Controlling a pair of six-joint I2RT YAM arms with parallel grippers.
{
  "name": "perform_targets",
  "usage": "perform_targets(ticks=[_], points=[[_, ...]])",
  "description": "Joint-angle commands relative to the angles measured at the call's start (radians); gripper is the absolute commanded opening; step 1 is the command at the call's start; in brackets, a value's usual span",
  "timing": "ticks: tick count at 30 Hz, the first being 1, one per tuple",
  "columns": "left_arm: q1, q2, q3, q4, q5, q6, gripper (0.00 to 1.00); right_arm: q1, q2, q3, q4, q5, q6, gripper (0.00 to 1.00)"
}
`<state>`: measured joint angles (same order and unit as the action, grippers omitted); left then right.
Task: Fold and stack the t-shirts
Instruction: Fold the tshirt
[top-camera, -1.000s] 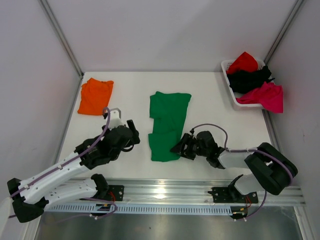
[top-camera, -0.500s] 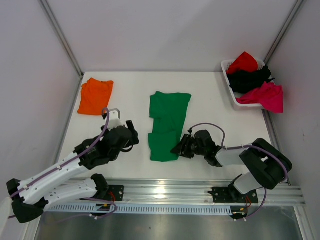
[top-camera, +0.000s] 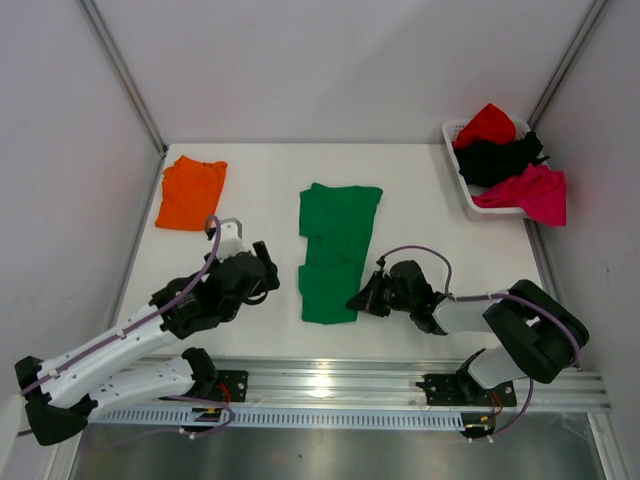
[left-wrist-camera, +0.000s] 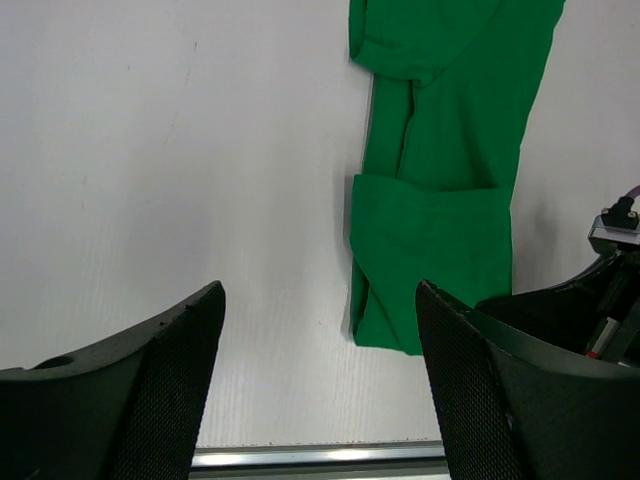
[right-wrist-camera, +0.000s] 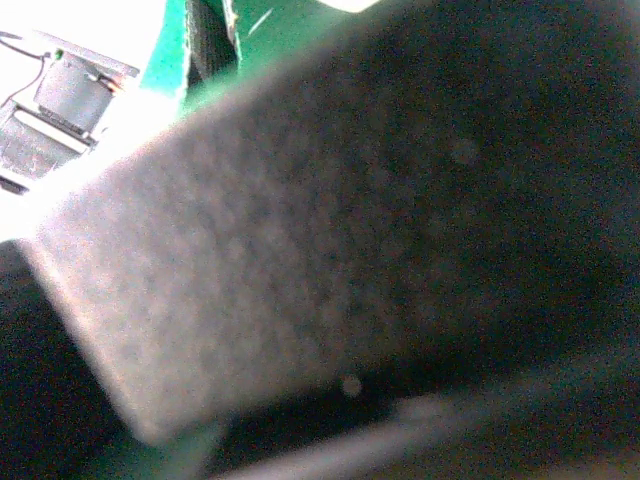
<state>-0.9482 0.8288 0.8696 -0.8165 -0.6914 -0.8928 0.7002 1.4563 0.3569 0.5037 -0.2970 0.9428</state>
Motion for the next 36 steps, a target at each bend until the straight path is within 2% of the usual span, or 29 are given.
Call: perform_targets(ticks=[1,4,9,14,20,22,23,24,26,36], points=[[0.006,0.023,-0.055,0.017,0.076,-0.064,0.79,0.005,0.013,-0.010,0.045,-0.008,-0.015,0.00],[0.005,0.068,-0.104,0.068,0.230,-0.115,0.77,0.007,0.035,-0.015,0.077,-0.017,-0.007,0.00],[-0.009,0.128,-0.217,0.141,0.351,-0.175,0.76,0.005,0.050,-0.013,0.095,-0.031,-0.001,0.00],[-0.012,0.119,-0.332,0.359,0.476,-0.181,0.77,0.005,0.058,-0.012,0.101,-0.034,0.008,0.00],[-0.014,0.073,-0.469,0.577,0.506,-0.146,0.78,0.007,0.068,-0.016,0.114,-0.036,0.022,0.00],[-0.014,0.038,-0.512,0.744,0.512,-0.112,0.79,0.005,0.076,-0.018,0.127,-0.040,0.025,0.00],[-0.015,0.027,-0.588,0.808,0.520,-0.103,0.79,0.007,0.079,-0.019,0.131,-0.044,0.027,0.00],[-0.015,0.015,-0.613,0.955,0.529,-0.091,0.80,0.005,0.084,-0.021,0.139,-0.045,0.031,0.00],[-0.015,0.006,-0.681,1.052,0.530,-0.081,0.80,0.007,0.084,-0.026,0.148,-0.050,0.037,0.00],[-0.015,0.101,-0.658,1.094,0.529,-0.093,0.80,0.007,0.067,-0.029,0.139,-0.050,0.039,0.00]])
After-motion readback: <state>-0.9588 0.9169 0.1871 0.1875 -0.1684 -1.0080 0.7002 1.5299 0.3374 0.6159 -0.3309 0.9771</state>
